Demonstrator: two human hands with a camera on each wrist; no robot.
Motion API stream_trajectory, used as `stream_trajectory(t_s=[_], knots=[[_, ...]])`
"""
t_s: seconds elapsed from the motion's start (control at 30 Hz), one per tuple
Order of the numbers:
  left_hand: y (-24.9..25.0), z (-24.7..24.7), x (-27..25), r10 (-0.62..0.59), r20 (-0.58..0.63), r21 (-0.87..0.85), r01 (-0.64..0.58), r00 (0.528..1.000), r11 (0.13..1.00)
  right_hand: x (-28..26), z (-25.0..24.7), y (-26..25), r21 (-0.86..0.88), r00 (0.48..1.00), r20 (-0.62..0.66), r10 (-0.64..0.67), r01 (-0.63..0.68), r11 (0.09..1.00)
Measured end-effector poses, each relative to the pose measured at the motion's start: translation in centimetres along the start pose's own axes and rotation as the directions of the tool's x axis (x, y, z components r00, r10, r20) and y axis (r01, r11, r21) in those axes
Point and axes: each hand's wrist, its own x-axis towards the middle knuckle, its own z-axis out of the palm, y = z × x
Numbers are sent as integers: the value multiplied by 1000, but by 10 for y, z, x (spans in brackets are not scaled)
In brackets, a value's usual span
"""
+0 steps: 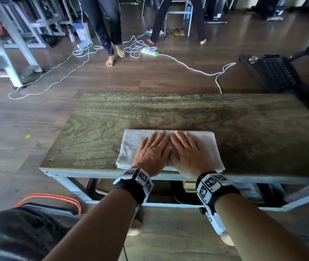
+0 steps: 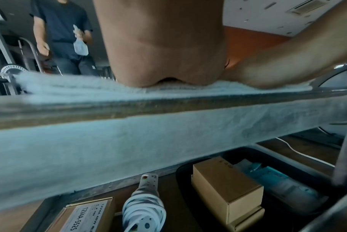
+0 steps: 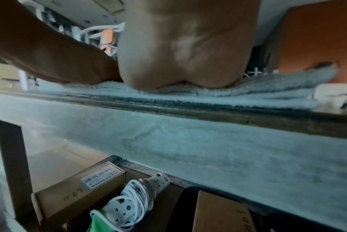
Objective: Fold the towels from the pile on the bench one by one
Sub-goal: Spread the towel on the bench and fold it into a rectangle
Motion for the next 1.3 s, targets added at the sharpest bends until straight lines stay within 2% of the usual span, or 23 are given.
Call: stream_trajectory(t_s=[0.13, 0.43, 0.77, 1.07, 1.17, 1.3], knots=[[-5, 4, -2, -24, -6, 69, 24, 1000, 997, -4, -5, 1, -21, 998, -53, 24, -25, 999], [-24, -1, -8, -76, -56, 62, 80, 996, 995, -7, -9, 8, 48, 993, -56, 106, -103, 994], [-34, -6, -18, -133, -52, 91, 138, 990, 986, -17, -13, 25, -66, 981, -74, 181, -186, 980], [-41, -10, -27, -159, -64, 117, 166, 985, 979, -24, -12, 31, 24, 950, -53, 308, -307, 951], [-42, -11, -28, -178, -57, 110, 184, 982, 977, -23, -11, 33, 34, 954, -45, 296, -295, 955], [-40, -10, -26, -217, -24, 123, 218, 976, 968, -27, -12, 40, 163, 972, -91, 216, -199, 966]])
